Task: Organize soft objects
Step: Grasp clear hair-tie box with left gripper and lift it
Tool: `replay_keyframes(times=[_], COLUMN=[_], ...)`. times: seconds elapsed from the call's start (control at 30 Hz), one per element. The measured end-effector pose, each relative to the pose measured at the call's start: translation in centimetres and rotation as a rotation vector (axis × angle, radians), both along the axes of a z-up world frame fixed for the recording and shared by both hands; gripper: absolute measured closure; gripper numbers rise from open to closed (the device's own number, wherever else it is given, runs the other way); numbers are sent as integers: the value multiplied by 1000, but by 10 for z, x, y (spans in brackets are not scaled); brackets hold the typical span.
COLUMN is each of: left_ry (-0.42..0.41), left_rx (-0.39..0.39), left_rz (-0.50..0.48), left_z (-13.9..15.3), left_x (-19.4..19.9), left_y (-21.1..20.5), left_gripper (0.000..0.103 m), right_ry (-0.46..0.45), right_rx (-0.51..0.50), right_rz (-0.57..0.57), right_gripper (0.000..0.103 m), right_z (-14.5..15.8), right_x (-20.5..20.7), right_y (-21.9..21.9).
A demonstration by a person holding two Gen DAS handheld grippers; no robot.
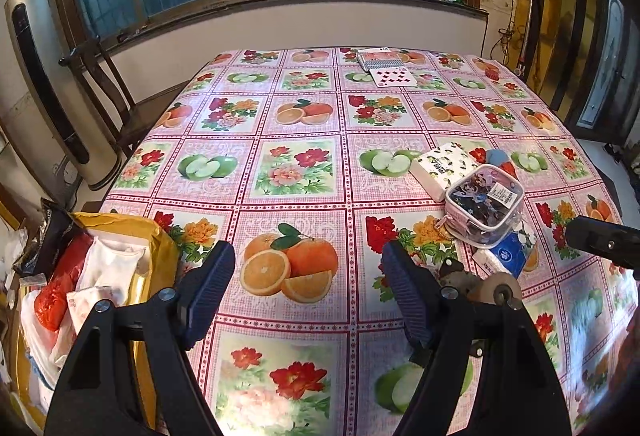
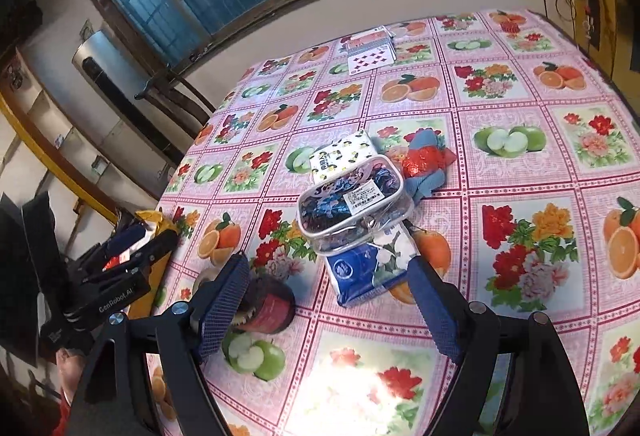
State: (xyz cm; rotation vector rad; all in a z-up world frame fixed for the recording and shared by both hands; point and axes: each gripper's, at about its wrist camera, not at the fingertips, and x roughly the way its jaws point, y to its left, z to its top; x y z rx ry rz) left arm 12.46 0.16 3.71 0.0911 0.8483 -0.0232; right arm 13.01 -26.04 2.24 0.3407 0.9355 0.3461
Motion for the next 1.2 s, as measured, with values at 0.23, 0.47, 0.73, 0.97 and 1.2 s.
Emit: replay_keyframes(times=[0.23,0.47,0.73,0.97,1.2], left_ry=[61,97,125,120,137], left_rx=[-5,6,21,48,180], left_rz=[-63,-67,7,-52,-380], left_z=[-8,-22,-32,-33,-46], left_x=[43,54,63,70,64], left_y=[-15,-20,8,15,-18], left_gripper=[27,27,27,27,27], right_ry=[87,106,228,198,154], right_rx=[59,157,386,291,183], right_rz=[-62,-75,138,166,155], right_gripper=[20,20,18,18,16], right_z=[-25,-37,-48,-39,-30], right_x=[46,83,123,94,50], right_y=[-16,-16,58,58,21])
